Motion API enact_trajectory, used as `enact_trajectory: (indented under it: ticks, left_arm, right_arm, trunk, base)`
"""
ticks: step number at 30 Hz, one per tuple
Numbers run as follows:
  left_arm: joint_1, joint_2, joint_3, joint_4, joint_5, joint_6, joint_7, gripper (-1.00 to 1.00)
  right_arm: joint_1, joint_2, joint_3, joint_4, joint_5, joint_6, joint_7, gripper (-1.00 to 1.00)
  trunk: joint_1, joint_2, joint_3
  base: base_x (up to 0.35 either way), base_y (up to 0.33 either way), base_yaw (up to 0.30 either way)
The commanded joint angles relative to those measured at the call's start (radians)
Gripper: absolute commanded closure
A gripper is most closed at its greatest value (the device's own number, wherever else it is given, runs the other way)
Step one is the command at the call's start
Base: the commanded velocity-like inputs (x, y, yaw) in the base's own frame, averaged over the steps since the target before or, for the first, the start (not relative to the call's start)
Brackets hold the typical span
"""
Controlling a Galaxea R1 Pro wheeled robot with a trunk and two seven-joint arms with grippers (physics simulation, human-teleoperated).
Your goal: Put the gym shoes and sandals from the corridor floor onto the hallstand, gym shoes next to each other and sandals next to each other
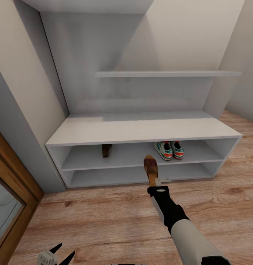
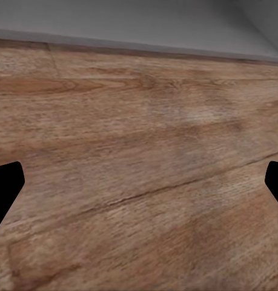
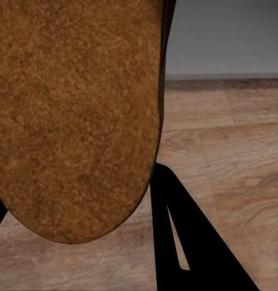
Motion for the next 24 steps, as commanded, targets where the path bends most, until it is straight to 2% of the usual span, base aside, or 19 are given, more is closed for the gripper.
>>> enact_trajectory:
  ticks: [1, 6, 12, 15, 16, 24]
  left_arm:
    - [-0.001, 0.0, 0.001, 0.001, 0.002, -0.004, -0.005, -1.0]
    - [-0.001, 0.0, -0.005, 0.001, 0.002, -0.004, -0.004, -1.0]
    - [-0.001, 0.0, -0.037, -0.001, 0.002, -0.003, -0.002, -1.0]
    - [-0.001, 0.001, -0.042, -0.003, 0.001, -0.003, -0.002, -1.0]
    - [-0.001, 0.001, -0.043, -0.003, 0.001, -0.003, -0.002, -1.0]
    - [-0.001, 0.001, -0.043, -0.003, 0.002, -0.002, -0.002, -1.0]
  right_arm:
    - [-0.001, 0.001, 0.0, -0.005, 0.007, 0.011, 0.0, 1.0]
    - [-0.015, 0.001, 0.003, -0.028, 0.006, 0.035, -0.001, 1.0]
    - [-0.05, 0.001, 0.004, -0.049, 0.005, 0.075, -0.001, 1.0]
    - [-0.067, 0.001, 0.002, -0.051, 0.005, 0.096, -0.001, 1.0]
    - [-0.077, 0.001, 0.002, -0.05, 0.005, 0.249, -0.001, 1.0]
    - [-0.079, 0.001, 0.0, -0.047, 0.005, 0.258, -0.001, 1.0]
  trunk:
    - [0.0, 0.0, -0.001]
    - [0.0, 0.0, -0.001]
    - [0.0, 0.0, -0.001]
    - [0.0, 0.0, -0.001]
    - [0.0, 0.0, -0.001]
    - [0.0, 0.0, -0.001]
  base:
    - [0.0, 0.0, 0.0]
    - [0.0, 0.0, 0.0]
    - [0.0, 0.0, 0.0]
    - [0.0, 0.0, 0.0]
    - [0.0, 0.0, 0.0]
    - [0.0, 0.0, 0.0]
